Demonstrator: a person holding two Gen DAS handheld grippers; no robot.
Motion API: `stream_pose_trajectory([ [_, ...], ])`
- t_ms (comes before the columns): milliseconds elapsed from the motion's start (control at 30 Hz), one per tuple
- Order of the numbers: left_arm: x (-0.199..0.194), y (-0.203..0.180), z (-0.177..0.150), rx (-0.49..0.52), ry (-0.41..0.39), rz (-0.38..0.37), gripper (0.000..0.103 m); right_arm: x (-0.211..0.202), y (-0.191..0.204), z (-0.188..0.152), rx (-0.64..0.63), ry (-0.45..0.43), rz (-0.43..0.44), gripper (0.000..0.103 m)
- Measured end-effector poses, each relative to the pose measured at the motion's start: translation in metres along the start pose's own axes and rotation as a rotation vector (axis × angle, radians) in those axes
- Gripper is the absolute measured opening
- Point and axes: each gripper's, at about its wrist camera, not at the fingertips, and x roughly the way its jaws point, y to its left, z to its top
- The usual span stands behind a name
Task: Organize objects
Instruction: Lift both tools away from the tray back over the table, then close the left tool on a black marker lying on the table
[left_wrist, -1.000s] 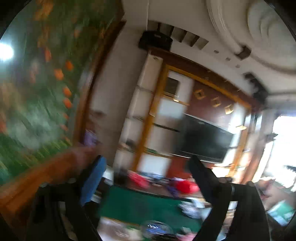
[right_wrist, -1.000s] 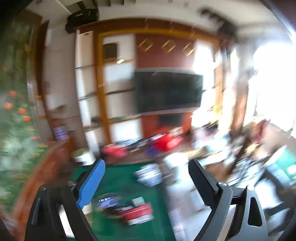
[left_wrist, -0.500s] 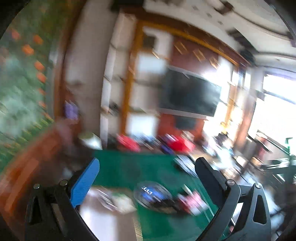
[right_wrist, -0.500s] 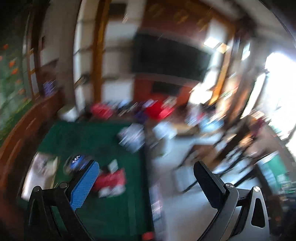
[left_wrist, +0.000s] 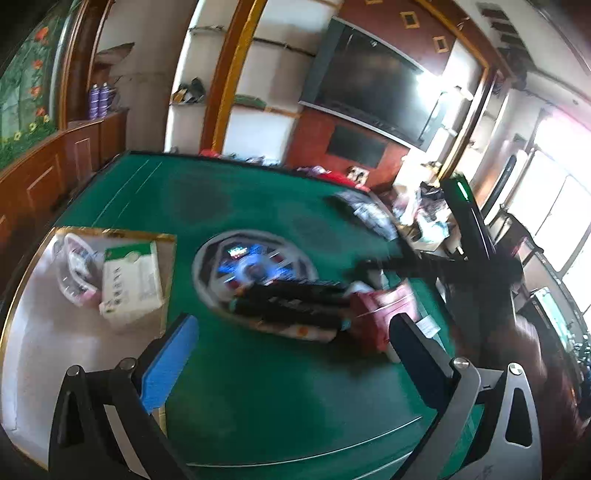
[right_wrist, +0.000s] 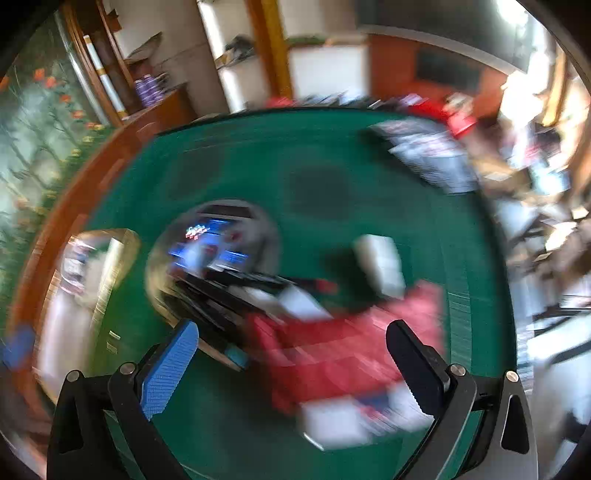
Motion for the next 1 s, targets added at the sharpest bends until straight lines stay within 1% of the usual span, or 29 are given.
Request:
stream_pose_trajectory([
  [67, 0.003, 0.013, -0.004, -0.003, 0.018, 0.024, 0.103, 0.033, 0.000, 0.027, 0.048, 0.051, 0.064, 0.103],
  [100, 0.005, 0.017, -0.006, -0.003, 0.027, 0.033, 0.103, 0.047, -0.002, 0.035, 0.072, 0.085, 0.091, 0.103],
  [167, 0.006, 0.027, -0.009, -0.015, 0.050, 0.042, 0.103, 0.079, -0.009, 0.043, 0.144, 0.163, 0.165, 0.103],
  [200, 0.000, 0.033, -0.009, -0.029, 0.059, 0.034, 0.103, 0.086, -0.011, 0.041, 0.173, 0.192, 0.206, 0.103],
  [267, -0.001, 0.043, -0.009, -0.056, 0.068, 0.016, 0.103, 0.097, -0.012, 0.032, 0.221, 0.254, 0.309, 0.103],
  [300, -0.001, 0.047, -0.008, -0.065, 0.069, 0.018, 0.103, 0.092, -0.008, 0.029, 0.205, 0.244, 0.313, 0.103],
  [367, -0.002, 0.054, -0.008, -0.078, 0.060, 0.023, 0.103, 0.085, 0.004, 0.016, 0.158, 0.268, 0.350, 0.103],
  [433, -0.001, 0.057, -0.008, -0.087, 0.059, 0.014, 0.103, 0.080, 0.013, -0.003, 0.150, 0.316, 0.425, 0.103],
  [467, 0.001, 0.057, -0.008, -0.091, 0.065, 0.006, 0.103, 0.081, 0.017, -0.015, 0.159, 0.358, 0.476, 0.103],
  [533, 0.006, 0.056, -0.011, -0.101, 0.076, -0.013, 0.103, 0.078, 0.026, -0.040, 0.155, 0.413, 0.546, 0.103],
  [600, 0.008, 0.053, -0.014, -0.107, 0.080, -0.020, 0.103, 0.081, 0.032, -0.057, 0.148, 0.438, 0.580, 0.103],
  [633, 0.008, 0.050, -0.017, -0.103, 0.081, -0.018, 0.103, 0.080, 0.036, -0.066, 0.149, 0.436, 0.579, 0.103],
  [667, 0.008, 0.047, -0.019, -0.099, 0.083, -0.013, 0.103, 0.073, 0.036, -0.073, 0.156, 0.414, 0.581, 0.103],
  [733, 0.013, 0.037, -0.023, -0.078, 0.104, -0.001, 0.103, 0.052, 0.031, -0.075, 0.152, 0.351, 0.587, 0.103],
  [800, 0.021, 0.023, -0.027, -0.041, 0.126, 0.003, 0.103, 0.022, 0.021, -0.075, 0.147, 0.224, 0.526, 0.103],
  [833, 0.028, 0.016, -0.030, -0.019, 0.136, 0.019, 0.103, 0.007, 0.015, -0.077, 0.147, 0.162, 0.492, 0.103],
  [867, 0.033, 0.012, -0.032, -0.010, 0.140, 0.037, 0.103, -0.008, 0.009, -0.080, 0.153, 0.101, 0.459, 0.103],
  [900, 0.039, 0.009, -0.034, -0.004, 0.140, 0.067, 0.103, -0.018, 0.004, -0.084, 0.164, 0.064, 0.440, 0.103],
  [933, 0.047, 0.006, -0.037, 0.001, 0.136, 0.114, 0.103, -0.029, -0.003, -0.090, 0.182, 0.026, 0.421, 0.103],
  [1000, 0.061, 0.004, -0.042, 0.037, 0.134, 0.188, 0.103, -0.042, -0.013, -0.098, 0.199, -0.013, 0.401, 0.103],
])
